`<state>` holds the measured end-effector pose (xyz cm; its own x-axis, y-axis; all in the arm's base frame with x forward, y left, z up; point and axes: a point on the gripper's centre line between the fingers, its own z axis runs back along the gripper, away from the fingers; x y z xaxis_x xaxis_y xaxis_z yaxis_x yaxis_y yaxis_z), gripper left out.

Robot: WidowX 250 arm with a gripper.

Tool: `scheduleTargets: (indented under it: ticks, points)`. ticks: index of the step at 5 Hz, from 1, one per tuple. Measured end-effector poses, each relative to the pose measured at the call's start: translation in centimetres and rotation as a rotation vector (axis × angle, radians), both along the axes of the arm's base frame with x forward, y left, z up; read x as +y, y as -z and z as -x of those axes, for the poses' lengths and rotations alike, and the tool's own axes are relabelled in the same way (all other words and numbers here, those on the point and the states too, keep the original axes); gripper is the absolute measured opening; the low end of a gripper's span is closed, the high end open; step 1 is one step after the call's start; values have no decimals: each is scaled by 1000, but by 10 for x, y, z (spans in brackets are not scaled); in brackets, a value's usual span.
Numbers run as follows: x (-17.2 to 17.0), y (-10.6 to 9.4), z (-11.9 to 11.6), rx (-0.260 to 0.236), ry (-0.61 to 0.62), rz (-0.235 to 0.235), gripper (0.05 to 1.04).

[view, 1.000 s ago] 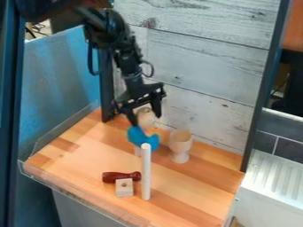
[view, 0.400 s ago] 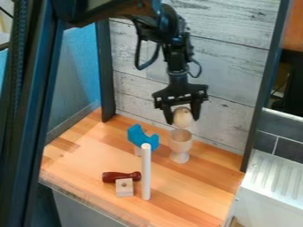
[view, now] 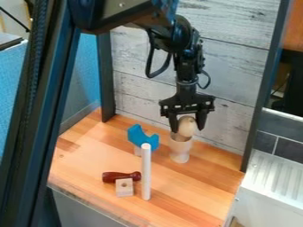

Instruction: Pick ball from arch and place it inside of the cup

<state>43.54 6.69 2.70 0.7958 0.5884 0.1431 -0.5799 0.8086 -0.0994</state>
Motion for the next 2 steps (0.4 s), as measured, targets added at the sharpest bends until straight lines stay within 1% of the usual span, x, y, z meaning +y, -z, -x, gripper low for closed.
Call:
scheduleTargets:
  ticks: [1, 2]
  points:
    - [4, 7, -3, 10, -6, -5, 786]
    - [9, 6, -3, 7, -13, 3, 856]
